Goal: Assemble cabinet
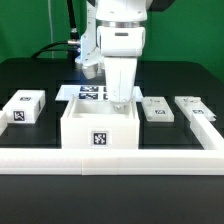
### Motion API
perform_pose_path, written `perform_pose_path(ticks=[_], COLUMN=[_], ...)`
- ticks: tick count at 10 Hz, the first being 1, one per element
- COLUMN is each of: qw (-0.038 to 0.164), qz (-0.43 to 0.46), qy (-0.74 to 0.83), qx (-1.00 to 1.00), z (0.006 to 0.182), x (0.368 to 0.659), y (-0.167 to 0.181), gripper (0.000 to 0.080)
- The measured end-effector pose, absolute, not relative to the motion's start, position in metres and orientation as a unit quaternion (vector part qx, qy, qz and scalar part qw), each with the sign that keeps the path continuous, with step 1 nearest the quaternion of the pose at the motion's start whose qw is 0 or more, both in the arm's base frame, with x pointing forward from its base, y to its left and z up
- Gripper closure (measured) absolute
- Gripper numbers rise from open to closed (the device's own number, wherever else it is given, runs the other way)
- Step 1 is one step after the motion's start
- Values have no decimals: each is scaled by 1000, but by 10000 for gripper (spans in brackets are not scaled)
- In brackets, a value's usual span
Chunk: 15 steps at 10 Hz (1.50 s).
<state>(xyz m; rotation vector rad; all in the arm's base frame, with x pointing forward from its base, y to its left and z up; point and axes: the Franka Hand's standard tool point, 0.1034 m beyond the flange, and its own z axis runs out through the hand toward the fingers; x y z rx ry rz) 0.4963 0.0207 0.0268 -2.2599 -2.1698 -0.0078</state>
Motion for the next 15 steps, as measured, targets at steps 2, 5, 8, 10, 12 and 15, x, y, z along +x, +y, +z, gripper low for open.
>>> perform_pose_path(ticks=[2,5,8,10,12,15], qw=[3,2,3,9,11,20], qz=[-6,-7,-13,-7,-3,13], qy=[-694,-694,-698,-690,-683,-701], qx=[-720,-720,-716,-724,-730,-713], z=[27,27,27,27,28,29], x=[502,502,516,516,516,518], y=[25,25,63,83,96,118], gripper=[763,763,763,763,763,763])
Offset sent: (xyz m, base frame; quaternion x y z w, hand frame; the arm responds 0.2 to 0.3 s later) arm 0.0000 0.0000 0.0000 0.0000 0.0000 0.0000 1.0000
